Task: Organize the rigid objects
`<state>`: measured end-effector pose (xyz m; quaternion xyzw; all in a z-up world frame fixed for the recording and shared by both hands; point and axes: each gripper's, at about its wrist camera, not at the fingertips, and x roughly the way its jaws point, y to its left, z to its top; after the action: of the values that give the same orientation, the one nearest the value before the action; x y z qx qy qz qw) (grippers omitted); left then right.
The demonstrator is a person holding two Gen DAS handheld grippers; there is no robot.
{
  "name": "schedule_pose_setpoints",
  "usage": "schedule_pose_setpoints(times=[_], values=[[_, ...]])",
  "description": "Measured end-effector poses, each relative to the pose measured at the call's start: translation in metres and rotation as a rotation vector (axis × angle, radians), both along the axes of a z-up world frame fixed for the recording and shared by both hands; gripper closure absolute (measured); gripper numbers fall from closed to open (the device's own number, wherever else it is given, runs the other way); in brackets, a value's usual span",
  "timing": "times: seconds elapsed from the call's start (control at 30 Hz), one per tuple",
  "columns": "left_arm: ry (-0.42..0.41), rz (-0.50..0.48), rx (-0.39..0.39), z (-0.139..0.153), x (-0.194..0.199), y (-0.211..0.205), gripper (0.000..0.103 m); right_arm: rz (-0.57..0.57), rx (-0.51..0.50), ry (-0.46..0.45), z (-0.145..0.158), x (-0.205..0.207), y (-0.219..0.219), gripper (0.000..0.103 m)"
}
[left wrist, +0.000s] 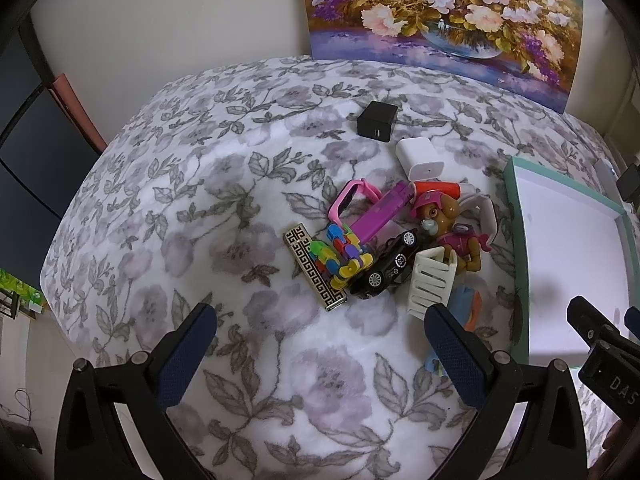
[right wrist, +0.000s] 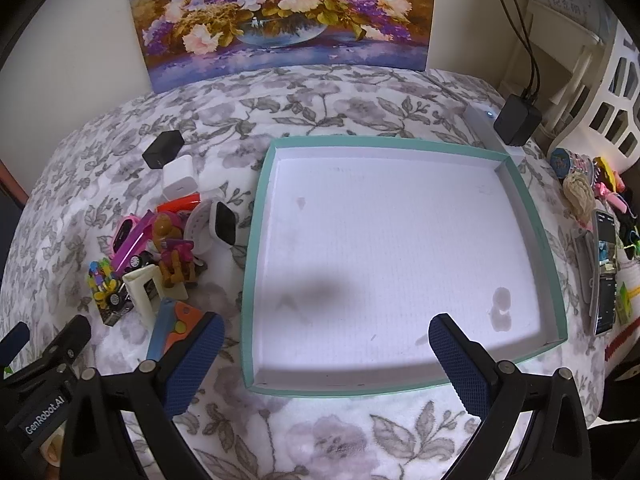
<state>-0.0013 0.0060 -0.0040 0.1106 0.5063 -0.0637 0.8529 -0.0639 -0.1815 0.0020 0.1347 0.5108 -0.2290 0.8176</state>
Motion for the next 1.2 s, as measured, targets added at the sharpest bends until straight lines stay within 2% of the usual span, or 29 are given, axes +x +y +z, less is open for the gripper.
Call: schedule_pose_setpoints(times=[1.2], values=[[0.018,0.01,0.024,-0.0033,0.0004,0.0004,0.0,0.002,0.003,0.005,0.0002,-0.0023,0.0003,0.0]])
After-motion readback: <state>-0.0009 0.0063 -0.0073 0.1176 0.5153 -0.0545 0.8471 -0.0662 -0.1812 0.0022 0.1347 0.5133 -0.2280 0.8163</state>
